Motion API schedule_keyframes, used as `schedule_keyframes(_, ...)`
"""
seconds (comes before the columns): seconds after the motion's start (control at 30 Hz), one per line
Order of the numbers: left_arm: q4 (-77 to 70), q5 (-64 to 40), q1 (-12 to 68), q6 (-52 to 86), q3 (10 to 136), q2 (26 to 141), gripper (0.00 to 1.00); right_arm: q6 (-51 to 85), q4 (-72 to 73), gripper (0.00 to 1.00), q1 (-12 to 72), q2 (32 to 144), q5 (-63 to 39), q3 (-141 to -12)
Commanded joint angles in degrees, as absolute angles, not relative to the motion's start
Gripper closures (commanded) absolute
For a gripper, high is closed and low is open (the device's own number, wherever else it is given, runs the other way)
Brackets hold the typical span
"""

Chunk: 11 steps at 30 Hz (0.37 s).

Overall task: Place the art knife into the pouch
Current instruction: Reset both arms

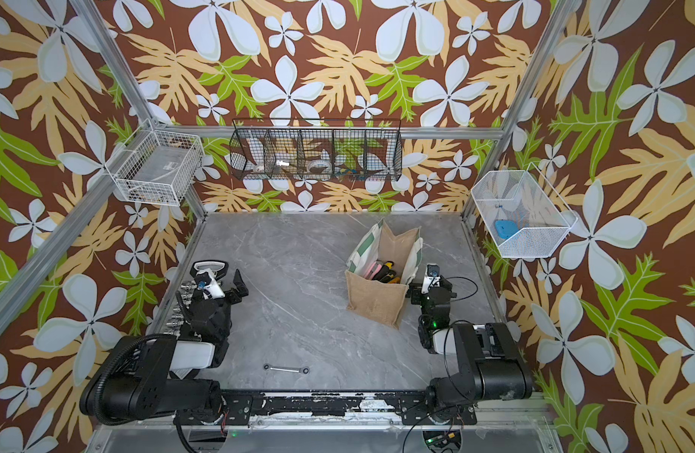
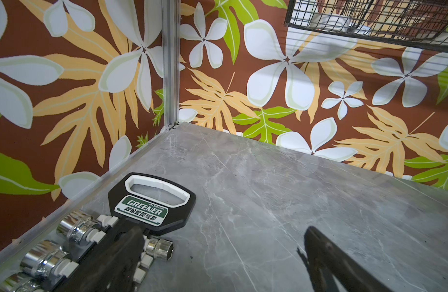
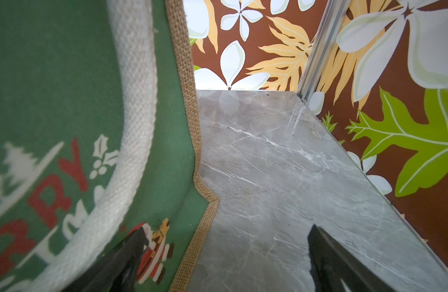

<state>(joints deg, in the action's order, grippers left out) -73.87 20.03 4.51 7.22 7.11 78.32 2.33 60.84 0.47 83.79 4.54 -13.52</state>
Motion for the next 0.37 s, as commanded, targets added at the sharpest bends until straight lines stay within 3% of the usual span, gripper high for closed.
schedule_keyframes(0.0,-74.2,19.9,4.5,6.8,7.4,78.3,0.00,2.1,62.5,0.00,0.6,83.7,4.3,-13.6)
schedule_keyframes(0.33,-73.9,19.9,4.5,6.7,7.6,78.4,0.00,2.2,62.4,0.00,0.4,83.8,4.2,-13.6)
